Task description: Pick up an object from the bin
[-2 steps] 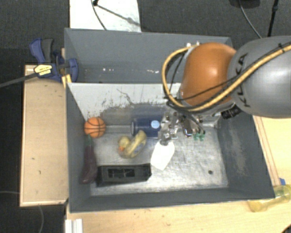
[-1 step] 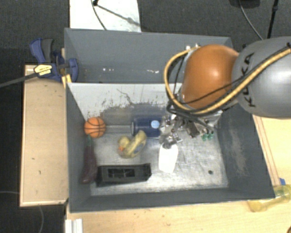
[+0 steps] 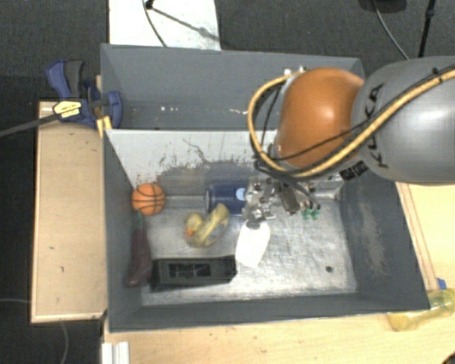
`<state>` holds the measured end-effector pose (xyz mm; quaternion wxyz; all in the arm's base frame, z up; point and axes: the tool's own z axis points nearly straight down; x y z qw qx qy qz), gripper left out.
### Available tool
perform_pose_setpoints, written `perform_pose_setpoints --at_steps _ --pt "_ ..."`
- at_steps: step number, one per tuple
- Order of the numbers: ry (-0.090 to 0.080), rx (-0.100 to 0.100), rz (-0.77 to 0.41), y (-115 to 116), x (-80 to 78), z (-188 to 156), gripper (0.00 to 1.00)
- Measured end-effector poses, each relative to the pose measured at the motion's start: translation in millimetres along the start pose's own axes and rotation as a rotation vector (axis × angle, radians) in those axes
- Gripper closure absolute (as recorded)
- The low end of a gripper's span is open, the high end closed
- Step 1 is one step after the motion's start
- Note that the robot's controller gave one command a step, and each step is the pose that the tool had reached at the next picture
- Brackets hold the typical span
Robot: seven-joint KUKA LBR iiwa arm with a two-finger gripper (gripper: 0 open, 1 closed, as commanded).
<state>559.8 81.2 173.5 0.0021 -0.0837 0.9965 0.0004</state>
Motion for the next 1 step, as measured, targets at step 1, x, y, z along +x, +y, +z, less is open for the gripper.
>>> perform_pose_setpoints --at_steps 1 --pt "-0.001 0.000 0.207 8.6 -4.4 -1.6 1.00"
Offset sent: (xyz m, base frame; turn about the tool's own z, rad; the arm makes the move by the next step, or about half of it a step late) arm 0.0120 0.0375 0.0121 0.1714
